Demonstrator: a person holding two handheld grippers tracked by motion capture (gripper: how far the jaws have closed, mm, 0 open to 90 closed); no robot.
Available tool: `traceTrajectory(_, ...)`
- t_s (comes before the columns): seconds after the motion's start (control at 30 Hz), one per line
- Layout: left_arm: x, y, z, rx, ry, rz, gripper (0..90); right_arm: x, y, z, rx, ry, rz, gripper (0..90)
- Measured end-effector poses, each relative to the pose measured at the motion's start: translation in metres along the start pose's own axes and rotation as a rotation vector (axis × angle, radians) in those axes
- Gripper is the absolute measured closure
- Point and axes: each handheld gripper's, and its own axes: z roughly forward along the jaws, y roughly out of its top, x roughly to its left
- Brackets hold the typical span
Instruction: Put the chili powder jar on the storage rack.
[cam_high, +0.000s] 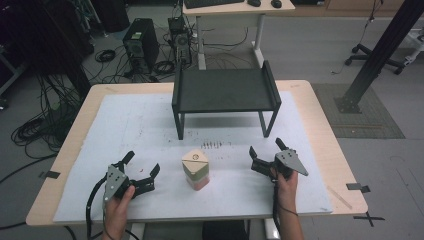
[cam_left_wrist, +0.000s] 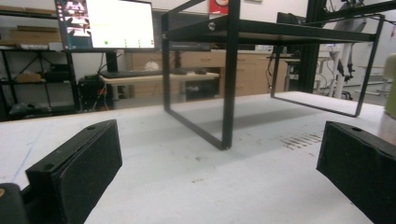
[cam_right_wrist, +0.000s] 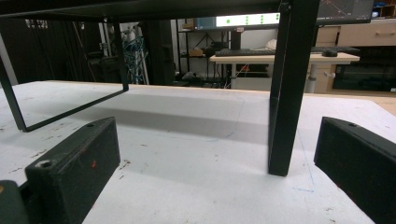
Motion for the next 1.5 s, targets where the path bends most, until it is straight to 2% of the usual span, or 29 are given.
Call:
traceTrajectory(0.3, -0.01, 0.0, -0.004, 0.01, -0.026, 0.006, 0.2, 0.0, 0.0, 0.0, 0.003, 0.002, 0.001, 0.0)
traceTrajectory(0.4, -0.014, 0.001, -0.006, 0.012, -0.047, 0.006, 0.2, 0.0, 0.0, 0.0, 0.005, 0.004, 0.001, 0.0)
traceTrajectory(0.97, -0.034, 0.001, -0.009, 0.017, -0.089, 0.025, 0.2, -0.001, 0.0, 0.001, 0.008, 0.004, 0.004, 0.0)
traceTrajectory(1.13, -0.038, 0.001, -0.01, 0.015, -0.101, 0.02, 0.2, -0.001, 0.0, 0.001, 0.008, 0.005, 0.005, 0.0)
traceTrajectory(1.5, -0.054, 0.0, -0.01, 0.018, -0.146, 0.015, 0.2, -0.001, 0.0, 0.001, 0.009, 0.007, 0.005, 0.1)
